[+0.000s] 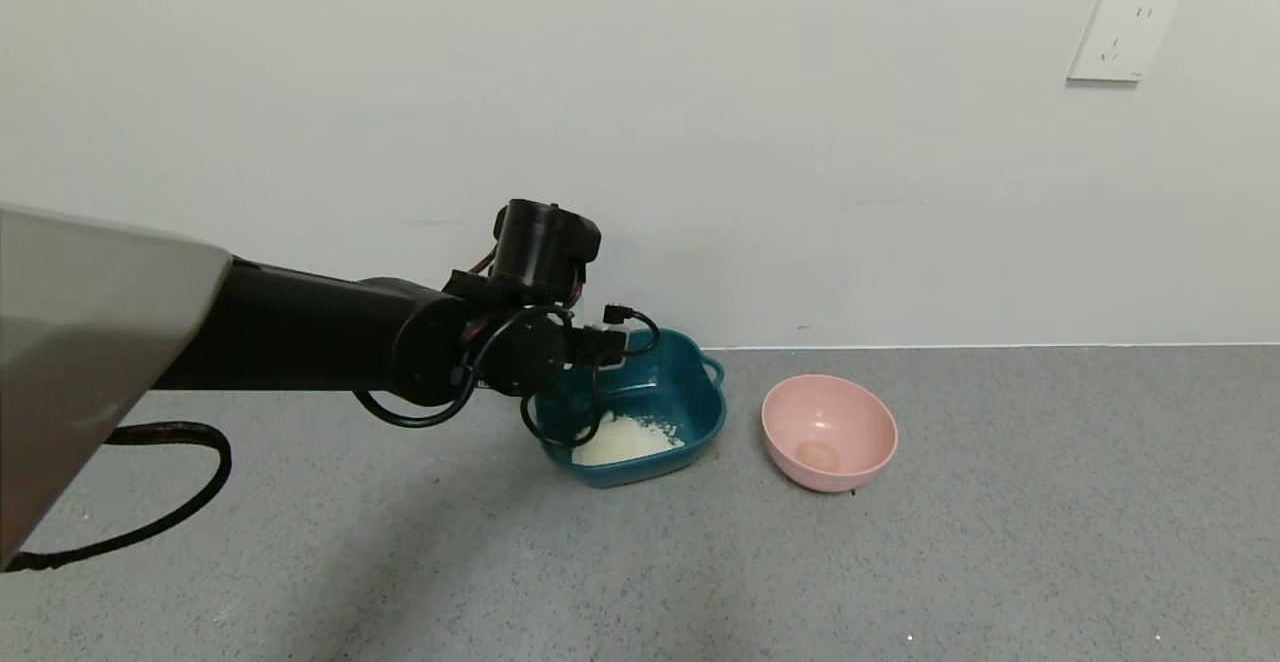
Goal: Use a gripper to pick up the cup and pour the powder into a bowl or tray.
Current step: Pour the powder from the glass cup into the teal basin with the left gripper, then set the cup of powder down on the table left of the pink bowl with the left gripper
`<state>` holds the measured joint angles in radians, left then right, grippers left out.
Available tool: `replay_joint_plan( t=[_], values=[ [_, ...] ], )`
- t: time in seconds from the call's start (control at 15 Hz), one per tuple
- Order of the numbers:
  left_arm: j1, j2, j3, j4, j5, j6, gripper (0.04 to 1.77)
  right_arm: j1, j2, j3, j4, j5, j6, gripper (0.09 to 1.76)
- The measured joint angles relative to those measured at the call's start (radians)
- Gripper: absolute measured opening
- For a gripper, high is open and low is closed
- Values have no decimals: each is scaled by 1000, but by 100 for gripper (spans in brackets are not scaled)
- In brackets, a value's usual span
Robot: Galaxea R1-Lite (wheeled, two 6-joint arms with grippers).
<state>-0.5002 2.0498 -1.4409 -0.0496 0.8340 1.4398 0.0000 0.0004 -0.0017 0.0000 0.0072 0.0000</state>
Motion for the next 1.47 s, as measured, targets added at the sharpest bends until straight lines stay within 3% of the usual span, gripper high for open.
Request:
replay_joint_plan(
  t=[0.47, 1.07, 1.47],
  values=[
    [60, -106, -1, 235, -179, -450, 125, 0, 0, 0, 0, 0, 0, 171],
    [202, -279, 73, 244, -481, -926, 125, -1, 0, 0, 0, 0, 0, 171],
    [285, -385, 150, 231, -649, -1254, 125, -2, 0, 0, 0, 0, 0, 171]
  ],
)
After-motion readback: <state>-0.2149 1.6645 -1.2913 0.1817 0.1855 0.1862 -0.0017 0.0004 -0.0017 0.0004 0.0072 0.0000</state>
